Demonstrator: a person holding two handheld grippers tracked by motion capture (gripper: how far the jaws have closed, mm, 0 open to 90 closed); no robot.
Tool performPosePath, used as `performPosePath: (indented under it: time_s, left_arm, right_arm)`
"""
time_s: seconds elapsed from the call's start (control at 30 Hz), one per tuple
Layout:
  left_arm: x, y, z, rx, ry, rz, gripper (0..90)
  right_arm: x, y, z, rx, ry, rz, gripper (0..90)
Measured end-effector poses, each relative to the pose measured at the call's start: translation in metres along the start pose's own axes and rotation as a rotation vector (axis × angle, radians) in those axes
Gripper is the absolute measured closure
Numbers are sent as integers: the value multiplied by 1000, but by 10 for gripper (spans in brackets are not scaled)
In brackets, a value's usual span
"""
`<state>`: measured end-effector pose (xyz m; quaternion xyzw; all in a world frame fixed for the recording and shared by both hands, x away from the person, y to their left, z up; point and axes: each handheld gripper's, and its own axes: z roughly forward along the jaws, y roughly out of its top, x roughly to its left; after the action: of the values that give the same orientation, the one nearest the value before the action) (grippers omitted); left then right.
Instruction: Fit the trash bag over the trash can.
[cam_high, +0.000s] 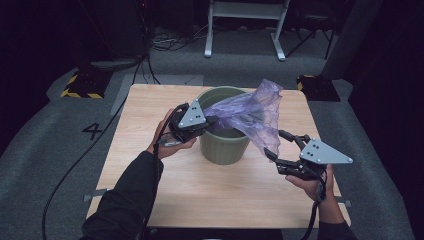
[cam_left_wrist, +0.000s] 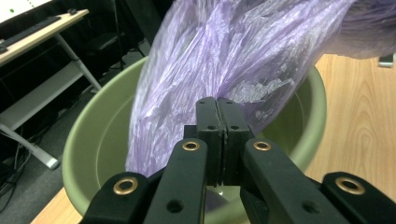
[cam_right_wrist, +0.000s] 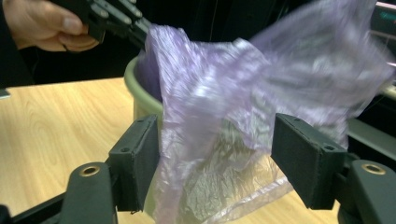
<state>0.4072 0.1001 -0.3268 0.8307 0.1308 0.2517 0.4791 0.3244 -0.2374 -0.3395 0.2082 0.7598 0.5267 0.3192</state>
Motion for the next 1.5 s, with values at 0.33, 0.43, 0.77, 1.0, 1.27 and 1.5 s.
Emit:
performPosePath:
  time_s: [0.33, 0.43, 0.77, 1.0, 1.27, 1.5]
  left_arm:
    - [-3, -14, -10, -12, 8, -120, 539]
    - [-5, -14, -17, -43, -24, -159, 388]
    - [-29, -6, -46, -110, -16, -78, 161]
    - [-57, 13, -35, -108, -79, -33, 204]
    - [-68, 18, -13, -50, -54, -30, 432]
    - [-63, 10, -3, 2, -28, -6, 659]
  right_arm:
    - [23, -4, 23, 25, 87, -110, 845]
    - [28, -5, 28, 29, 97, -118, 856]
    - [43, -5, 36, 16, 98, -163, 880]
    - [55, -7, 43, 31, 119, -194, 878]
    - [62, -10, 47, 45, 151, -204, 864]
    - [63, -13, 45, 40, 159, -197, 838]
